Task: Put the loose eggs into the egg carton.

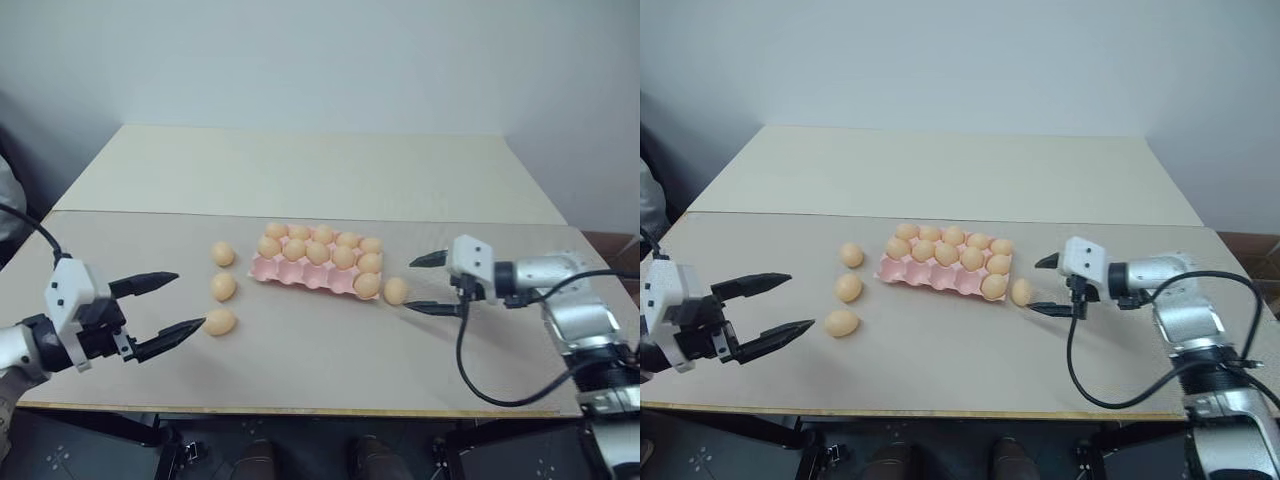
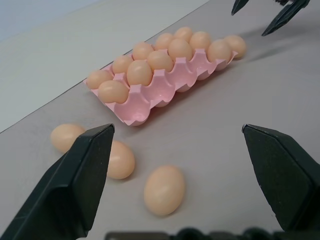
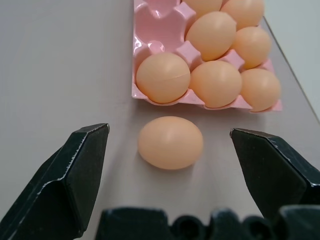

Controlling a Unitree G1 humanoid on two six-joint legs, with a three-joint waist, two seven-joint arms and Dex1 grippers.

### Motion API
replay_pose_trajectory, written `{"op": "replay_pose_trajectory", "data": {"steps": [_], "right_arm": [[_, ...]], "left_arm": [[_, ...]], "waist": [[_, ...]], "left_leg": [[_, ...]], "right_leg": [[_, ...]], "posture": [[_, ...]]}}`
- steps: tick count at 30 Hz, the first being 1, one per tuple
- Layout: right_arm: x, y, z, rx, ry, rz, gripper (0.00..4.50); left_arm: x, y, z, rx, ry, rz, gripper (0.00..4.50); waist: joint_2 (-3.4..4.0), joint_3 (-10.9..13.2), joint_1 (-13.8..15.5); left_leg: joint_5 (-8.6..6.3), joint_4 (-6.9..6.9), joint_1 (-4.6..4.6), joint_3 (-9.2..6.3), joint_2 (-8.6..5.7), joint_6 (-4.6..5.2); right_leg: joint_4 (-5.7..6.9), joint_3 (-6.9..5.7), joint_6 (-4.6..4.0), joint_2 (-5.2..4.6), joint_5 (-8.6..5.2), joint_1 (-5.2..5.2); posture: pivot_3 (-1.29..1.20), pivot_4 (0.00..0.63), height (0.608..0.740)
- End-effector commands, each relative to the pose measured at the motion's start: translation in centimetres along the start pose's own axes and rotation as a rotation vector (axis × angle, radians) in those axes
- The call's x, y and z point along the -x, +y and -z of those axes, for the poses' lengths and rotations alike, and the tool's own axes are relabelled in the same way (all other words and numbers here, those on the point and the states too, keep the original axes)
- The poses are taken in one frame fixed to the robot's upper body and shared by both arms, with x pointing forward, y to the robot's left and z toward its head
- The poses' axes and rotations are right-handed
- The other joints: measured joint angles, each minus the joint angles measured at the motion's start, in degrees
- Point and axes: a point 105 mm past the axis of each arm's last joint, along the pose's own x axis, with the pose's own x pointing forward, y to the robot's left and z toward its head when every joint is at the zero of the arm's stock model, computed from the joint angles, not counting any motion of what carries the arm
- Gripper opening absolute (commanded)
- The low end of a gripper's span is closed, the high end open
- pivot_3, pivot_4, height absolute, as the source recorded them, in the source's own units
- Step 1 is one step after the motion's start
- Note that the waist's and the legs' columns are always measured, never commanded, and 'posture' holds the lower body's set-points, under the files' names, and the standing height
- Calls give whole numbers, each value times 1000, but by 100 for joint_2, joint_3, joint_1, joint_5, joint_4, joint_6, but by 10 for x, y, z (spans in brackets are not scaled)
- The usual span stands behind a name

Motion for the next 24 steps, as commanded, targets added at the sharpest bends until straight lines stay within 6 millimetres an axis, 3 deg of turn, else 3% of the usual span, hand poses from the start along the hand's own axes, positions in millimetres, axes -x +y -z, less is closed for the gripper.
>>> {"op": "replay_pose_trajectory", "data": {"steps": [1,15,18,22,24], "right_arm": [[-3,-11,-1,42,5,14,4500],[-33,-14,13,13,17,-28,4500],[-37,-14,14,7,17,-33,3879],[-38,-13,15,16,21,-34,2700],[-37,-12,15,23,24,-30,2680]], "left_arm": [[-1,-4,-9,-46,-16,3,4461],[-3,-11,-10,-41,-15,-2,4461],[-4,-12,-9,-41,-16,0,4500],[-5,-13,-10,-40,-20,4,4500],[-5,-13,-10,-40,-19,5,4500]], "waist": [[0,0,-3],[0,0,-23],[1,0,-22],[1,0,-20],[1,0,-20]], "left_leg": [[0,0,-1,0,0,0],[0,0,4,0,3,0],[0,0,6,0,3,0],[0,0,6,0,3,0],[0,0,6,0,3,0]], "right_leg": [[-1,0,1,0,1,0],[3,1,2,4,6,1],[5,1,2,5,7,1],[5,1,2,4,7,2],[4,1,2,4,7,3]], "posture": [[0,150,740],[0,150,740],[0,150,740],[0,150,740],[0,150,740]]}}
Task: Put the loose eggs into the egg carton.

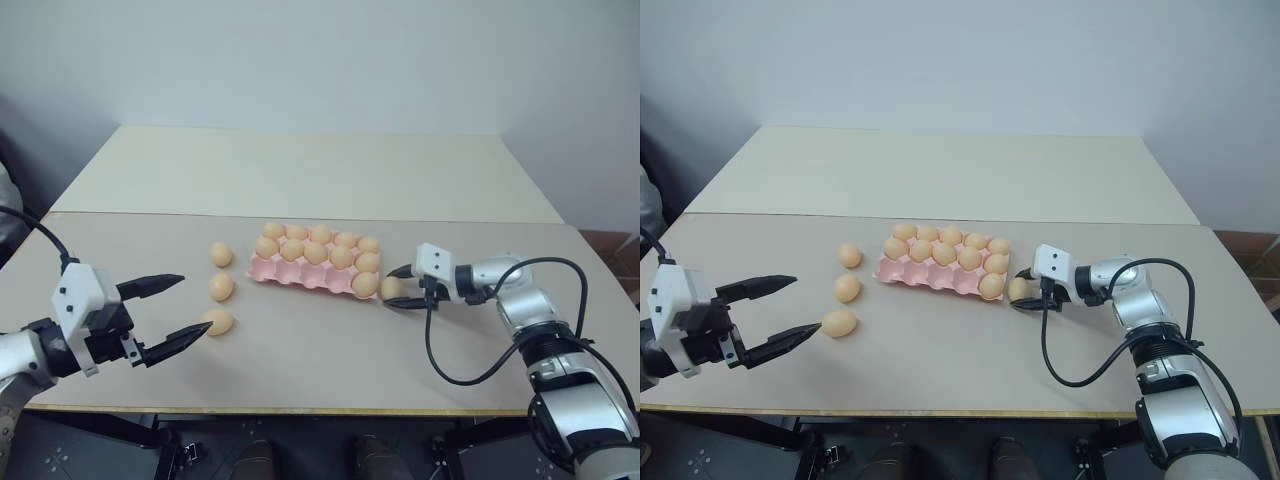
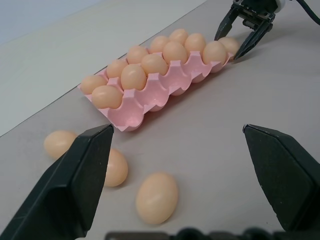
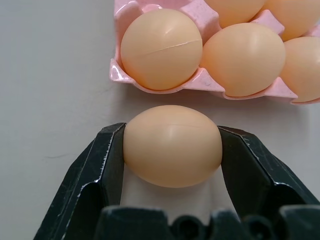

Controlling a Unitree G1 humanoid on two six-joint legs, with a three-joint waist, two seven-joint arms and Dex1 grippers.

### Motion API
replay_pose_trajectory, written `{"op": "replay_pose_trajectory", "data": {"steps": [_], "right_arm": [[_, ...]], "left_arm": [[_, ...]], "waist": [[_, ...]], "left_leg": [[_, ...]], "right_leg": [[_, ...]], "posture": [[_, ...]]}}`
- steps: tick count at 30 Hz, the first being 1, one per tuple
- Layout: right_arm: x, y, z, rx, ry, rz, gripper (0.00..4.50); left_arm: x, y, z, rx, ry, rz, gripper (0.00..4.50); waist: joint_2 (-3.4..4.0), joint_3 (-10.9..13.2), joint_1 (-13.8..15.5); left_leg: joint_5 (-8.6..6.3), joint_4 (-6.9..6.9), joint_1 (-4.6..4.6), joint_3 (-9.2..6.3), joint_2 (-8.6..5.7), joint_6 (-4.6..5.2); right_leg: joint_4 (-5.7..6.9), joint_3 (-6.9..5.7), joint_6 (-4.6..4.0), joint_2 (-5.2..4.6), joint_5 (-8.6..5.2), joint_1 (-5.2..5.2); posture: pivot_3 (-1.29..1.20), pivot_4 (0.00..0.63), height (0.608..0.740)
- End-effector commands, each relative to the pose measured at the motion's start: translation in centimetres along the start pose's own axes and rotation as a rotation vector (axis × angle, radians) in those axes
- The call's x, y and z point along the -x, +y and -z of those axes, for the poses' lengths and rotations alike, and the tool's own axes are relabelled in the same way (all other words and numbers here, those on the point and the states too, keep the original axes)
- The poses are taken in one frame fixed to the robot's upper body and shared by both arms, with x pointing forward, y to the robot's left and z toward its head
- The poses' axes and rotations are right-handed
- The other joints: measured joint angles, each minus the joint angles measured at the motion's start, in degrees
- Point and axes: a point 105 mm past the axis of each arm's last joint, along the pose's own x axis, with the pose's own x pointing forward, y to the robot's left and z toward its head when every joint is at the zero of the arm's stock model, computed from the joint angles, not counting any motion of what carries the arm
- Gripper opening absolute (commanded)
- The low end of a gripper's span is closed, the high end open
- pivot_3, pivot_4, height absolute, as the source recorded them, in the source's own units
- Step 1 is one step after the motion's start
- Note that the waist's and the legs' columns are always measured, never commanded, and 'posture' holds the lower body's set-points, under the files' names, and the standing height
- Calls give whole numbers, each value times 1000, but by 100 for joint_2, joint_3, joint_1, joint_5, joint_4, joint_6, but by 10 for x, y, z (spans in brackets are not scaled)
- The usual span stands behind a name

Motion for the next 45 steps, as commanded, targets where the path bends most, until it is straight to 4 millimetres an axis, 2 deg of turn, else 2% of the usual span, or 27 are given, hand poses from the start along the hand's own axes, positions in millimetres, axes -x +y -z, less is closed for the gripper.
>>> {"op": "replay_pose_trajectory", "data": {"steps": [1,7,9,12,18,23,26,32,33,37,42,45], "right_arm": [[6,-4,-7,51,-4,19,2680],[29,-8,-5,117,63,71,2680],[38,-14,-13,138,54,116,2680],[41,-16,-42,186,-21,130,2680],[16,-3,-88,234,-153,83,2680],[-18,5,-109,214,-219,58,2680],[-35,6,-108,212,-213,58,2680],[-47,6,-102,193,-195,41,2680],[-49,7,-100,197,-187,34,3388],[-52,6,-100,207,-188,27,4479],[-48,6,-103,234,-197,20,4479],[-37,10,-110,255,-220,6,4479]], "left_arm": [[-2,-4,-7,-27,-22,14,4500],[-2,-4,-6,-26,-21,13,4500],[-3,-3,-6,-26,-21,13,4500],[-5,-2,-6,-25,-31,22,4500],[-14,-2,-6,7,-73,53,4500],[-17,-6,-3,24,-79,73,4500],[-18,-9,-3,26,-80,73,4500],[-12,-13,-4,23,-75,51,4500],[-10,-13,-4,24,-73,44,4500],[-7,-15,-2,30,-65,28,4500],[-6,-15,-2,30,-60,12,4500],[-5,-16,-1,29,-53,3,4500]], "waist": [[0,0,0],[0,0,26],[1,0,16],[1,0,-15],[1,0,-20],[1,0,-5],[1,0,-2],[1,0,20],[1,0,12],[1,0,-5],[1,0,-6],[2,0,-1]], "left_leg": [[0,0,0,0,0,0],[0,0,-2,0,-2,0],[0,0,-4,1,-4,0],[0,0,-1,2,-2,0],[0,-1,10,-1,16,0],[0,0,3,0,15,0],[0,0,-3,0,15,0],[0,0,-9,-1,10,0],[0,0,-9,-1,10,0],[0,-1,-6,-1,11,0],[0,-1,-6,-2,14,0],[0,-1,-7,-2,14,0]], "right_leg": [[0,0,0,0,0,0],[0,-1,1,-3,0,-1],[-4,0,1,-5,0,-2],[-1,1,1,-3,0,-2],[8,4,-3,21,2,-2],[4,4,-6,18,4,-3],[2,3,-8,18,5,-8],[-3,-2,-41,9,25,-7],[-5,-1,-40,10,24,-8],[-2,-1,-39,12,23,-8],[1,-1,-35,17,21,-10],[-1,-1,-10,15,6,-10]], "posture": [[0,150,740],[0,150,740],[0,150,740],[0,150,740],[0,150,740],[0,150,740],[0,150,740],[0,150,740],[0,150,740],[0,150,740],[0,150,740],[0,150,740]]}}
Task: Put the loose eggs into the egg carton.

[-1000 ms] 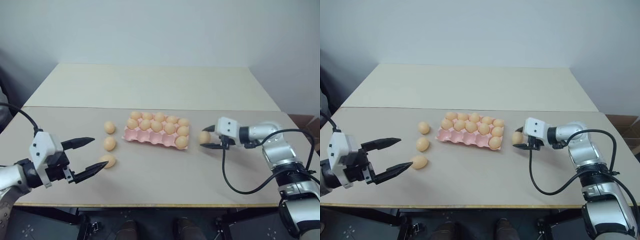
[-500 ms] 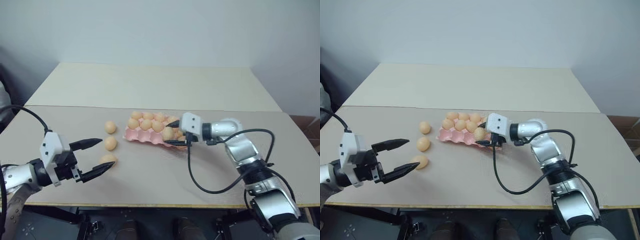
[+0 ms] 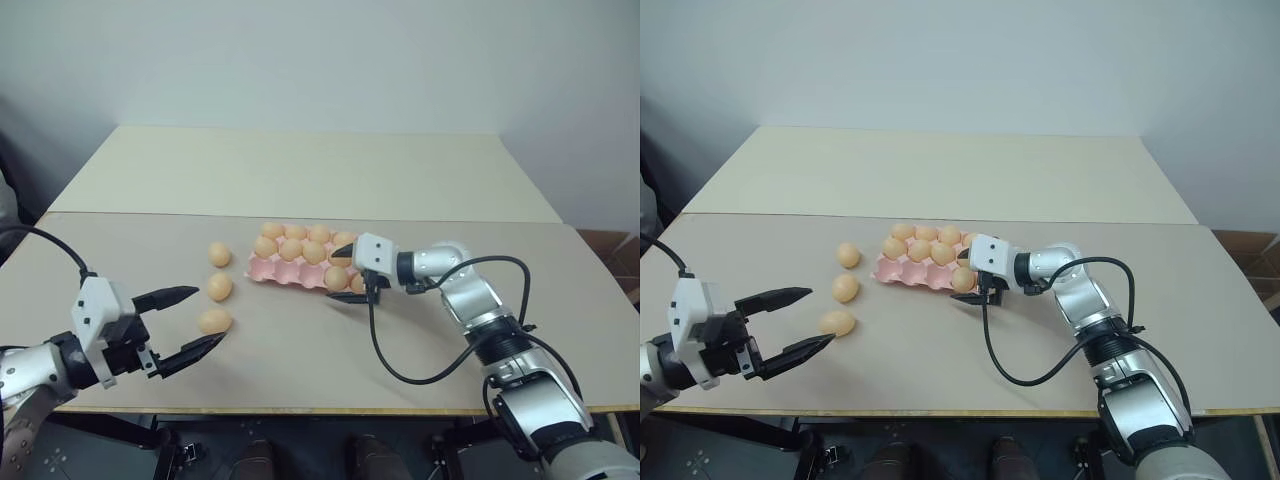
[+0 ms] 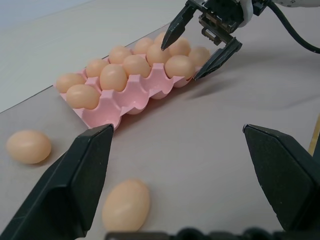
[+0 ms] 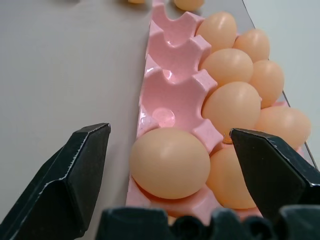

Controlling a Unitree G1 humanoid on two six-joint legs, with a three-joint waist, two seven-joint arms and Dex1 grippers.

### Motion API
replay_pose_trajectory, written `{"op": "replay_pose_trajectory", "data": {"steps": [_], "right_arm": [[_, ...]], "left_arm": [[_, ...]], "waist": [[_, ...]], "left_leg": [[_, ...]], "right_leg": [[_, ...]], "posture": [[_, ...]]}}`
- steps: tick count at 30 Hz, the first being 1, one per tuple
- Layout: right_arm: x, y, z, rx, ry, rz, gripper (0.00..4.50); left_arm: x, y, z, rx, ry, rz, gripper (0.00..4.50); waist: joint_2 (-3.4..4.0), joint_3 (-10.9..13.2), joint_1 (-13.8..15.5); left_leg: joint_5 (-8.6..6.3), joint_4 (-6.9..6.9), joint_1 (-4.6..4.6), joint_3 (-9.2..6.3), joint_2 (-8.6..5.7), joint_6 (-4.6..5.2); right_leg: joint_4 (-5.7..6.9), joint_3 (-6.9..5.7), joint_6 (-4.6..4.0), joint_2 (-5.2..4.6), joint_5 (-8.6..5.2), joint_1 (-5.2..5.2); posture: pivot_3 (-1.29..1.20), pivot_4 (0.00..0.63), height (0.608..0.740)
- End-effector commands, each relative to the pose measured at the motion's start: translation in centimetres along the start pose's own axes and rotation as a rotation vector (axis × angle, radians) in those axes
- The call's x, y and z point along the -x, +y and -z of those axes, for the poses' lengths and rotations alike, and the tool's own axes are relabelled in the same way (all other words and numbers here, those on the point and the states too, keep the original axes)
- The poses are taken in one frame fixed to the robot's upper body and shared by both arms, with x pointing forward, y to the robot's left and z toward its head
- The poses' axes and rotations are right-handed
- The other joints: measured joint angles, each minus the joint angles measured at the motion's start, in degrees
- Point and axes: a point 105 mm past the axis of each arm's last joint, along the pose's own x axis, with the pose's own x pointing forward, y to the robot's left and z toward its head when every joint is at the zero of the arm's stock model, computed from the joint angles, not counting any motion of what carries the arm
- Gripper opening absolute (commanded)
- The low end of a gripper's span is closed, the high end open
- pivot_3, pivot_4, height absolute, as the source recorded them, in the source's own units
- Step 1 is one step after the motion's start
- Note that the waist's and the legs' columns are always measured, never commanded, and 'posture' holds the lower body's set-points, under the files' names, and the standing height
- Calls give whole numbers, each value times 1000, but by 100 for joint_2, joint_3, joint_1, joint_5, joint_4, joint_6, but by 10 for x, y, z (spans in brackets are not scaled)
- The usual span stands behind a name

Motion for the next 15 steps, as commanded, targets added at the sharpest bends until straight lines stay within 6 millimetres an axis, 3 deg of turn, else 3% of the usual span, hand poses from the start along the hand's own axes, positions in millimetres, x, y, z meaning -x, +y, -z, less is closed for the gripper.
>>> {"op": "replay_pose_trajectory", "data": {"steps": [1,4,8,15], "right_arm": [[20,-6,-27,83,-73,10,4479],[37,0,-38,97,-102,-9,4479],[75,15,-47,101,-110,-50,4479],[120,46,-39,41,-21,-143,4479]], "left_arm": [[4,-2,-10,-48,-19,-22,4500],[9,-2,-8,-48,-7,-42,4500],[29,3,-1,-49,33,-116,4500],[52,9,4,-50,80,-176,4500]], "waist": [[0,0,4],[0,0,24],[0,0,29],[-2,-1,37]], "left_leg": [[0,0,-2,0,0,0],[-1,-3,-5,0,-1,-1],[-1,-4,-7,0,-3,-1],[-9,-3,8,2,-7,-14]], "right_leg": [[-1,0,0,-1,0,-2],[-6,-2,0,-4,-1,-1],[-10,-5,2,-8,-3,-2],[-10,-9,-32,-20,-28,6]], "posture": [[0,150,740],[0,150,740],[0,150,740],[0,150,740]]}}
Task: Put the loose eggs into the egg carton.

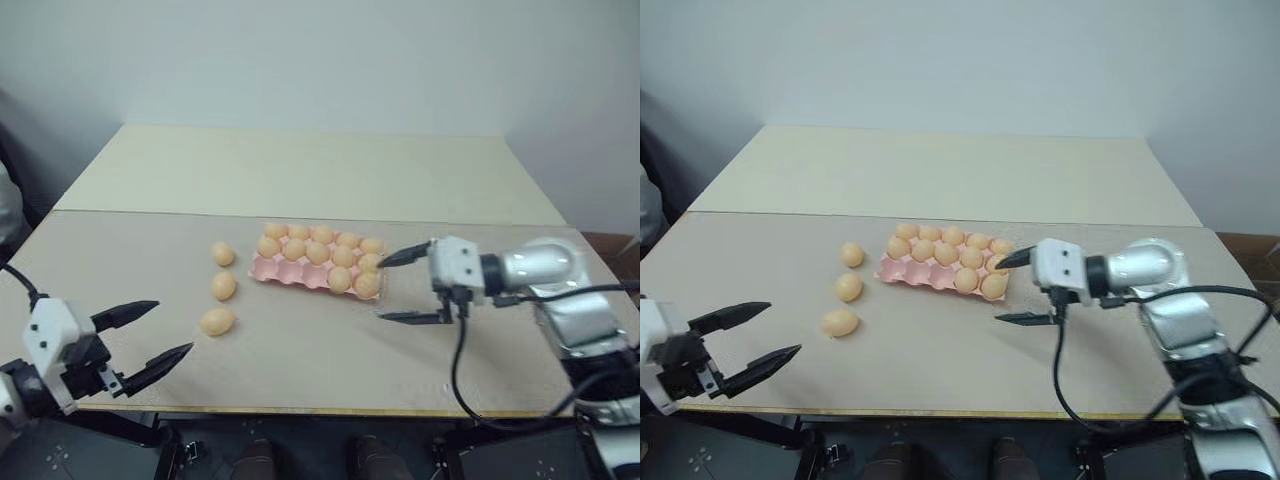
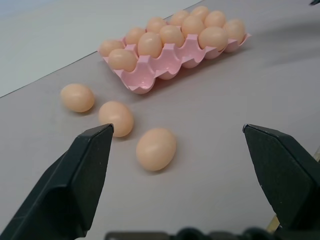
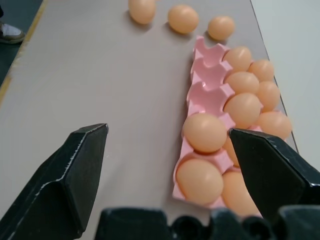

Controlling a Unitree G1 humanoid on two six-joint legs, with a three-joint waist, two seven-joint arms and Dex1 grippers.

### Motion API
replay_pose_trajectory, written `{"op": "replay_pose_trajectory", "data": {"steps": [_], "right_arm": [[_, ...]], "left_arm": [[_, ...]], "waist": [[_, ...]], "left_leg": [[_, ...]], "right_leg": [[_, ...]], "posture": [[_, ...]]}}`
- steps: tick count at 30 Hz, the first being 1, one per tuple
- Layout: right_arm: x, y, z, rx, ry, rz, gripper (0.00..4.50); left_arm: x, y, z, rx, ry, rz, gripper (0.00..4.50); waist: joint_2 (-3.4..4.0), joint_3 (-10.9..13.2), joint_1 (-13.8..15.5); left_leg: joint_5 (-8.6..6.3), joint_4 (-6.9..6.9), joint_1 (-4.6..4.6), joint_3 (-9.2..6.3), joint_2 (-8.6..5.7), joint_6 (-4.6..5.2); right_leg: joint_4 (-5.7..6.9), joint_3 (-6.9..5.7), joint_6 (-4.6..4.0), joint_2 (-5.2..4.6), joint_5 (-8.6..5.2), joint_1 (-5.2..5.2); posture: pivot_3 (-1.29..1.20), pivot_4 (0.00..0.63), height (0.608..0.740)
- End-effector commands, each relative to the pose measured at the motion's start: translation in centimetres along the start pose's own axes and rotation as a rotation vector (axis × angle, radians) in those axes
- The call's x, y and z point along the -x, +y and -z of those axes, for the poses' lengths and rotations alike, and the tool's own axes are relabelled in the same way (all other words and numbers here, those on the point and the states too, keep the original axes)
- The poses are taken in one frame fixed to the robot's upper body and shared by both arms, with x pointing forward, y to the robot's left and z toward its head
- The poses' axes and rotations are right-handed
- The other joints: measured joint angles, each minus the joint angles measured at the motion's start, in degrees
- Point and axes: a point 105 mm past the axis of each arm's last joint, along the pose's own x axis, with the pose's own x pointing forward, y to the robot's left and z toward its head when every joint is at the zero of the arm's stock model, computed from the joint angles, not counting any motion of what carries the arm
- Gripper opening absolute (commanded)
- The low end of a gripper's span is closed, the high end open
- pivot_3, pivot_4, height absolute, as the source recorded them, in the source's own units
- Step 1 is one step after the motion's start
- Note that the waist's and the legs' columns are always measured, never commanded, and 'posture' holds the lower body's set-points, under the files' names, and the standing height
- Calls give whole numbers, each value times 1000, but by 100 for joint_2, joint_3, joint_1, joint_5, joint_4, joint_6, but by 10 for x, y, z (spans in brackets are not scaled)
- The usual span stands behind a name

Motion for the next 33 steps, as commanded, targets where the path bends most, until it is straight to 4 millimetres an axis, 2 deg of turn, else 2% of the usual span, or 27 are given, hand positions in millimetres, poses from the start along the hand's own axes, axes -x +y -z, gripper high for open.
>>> {"op": "replay_pose_trajectory", "data": {"steps": [1,5,14,17,19,23,29,33], "right_arm": [[15,7,-11,4,-8,3,4479],[19,10,-8,-22,13,29,4479],[17,13,-6,-34,23,56,4479],[17,13,-6,-34,22,58,4479],[17,13,-6,-32,19,61,4479],[14,10,-6,-28,10,75,4479],[12,8,-8,-22,6,94,4479],[12,7,-10,-19,5,104,4479]], "left_arm": [[9,5,-6,-39,-8,-29,4500],[9,7,-6,-39,-7,-26,4500],[4,10,-2,-33,0,-29,4500],[0,17,7,-11,20,-110,4500],[-6,22,19,25,43,-172,4500],[-24,16,39,78,71,-176,4500],[-55,12,59,132,86,-179,4500],[-71,11,65,140,77,-157,4500]], "waist": [[0,0,-4],[-1,0,-30],[-1,0,-13],[-1,0,-10],[-1,0,-8],[-3,-1,-5],[-4,-2,8],[-5,-3,20]], "left_leg": [[-1,0,3,0,0,-1],[-17,0,8,1,0,-28],[1,0,-4,1,-4,2],[1,0,-2,1,-5,1],[1,0,0,0,-4,1],[1,0,0,1,-5,2],[6,0,-1,0,-7,10],[7,1,-4,-1,-6,12]], "right_leg": [[0,0,0,-1,0,2],[2,3,0,0,0,1],[-4,2,0,-4,-1,-2],[-3,2,0,-5,-1,-2],[-2,2,1,-4,-1,0],[-1,3,1,-3,0,1],[0,4,2,-3,1,1],[0,3,2,-2,1,1]], "posture": [[0,150,740],[0,150,740],[0,150,740],[0,150,740],[0,150,740],[0,150,740],[0,150,740],[0,150,740]]}}
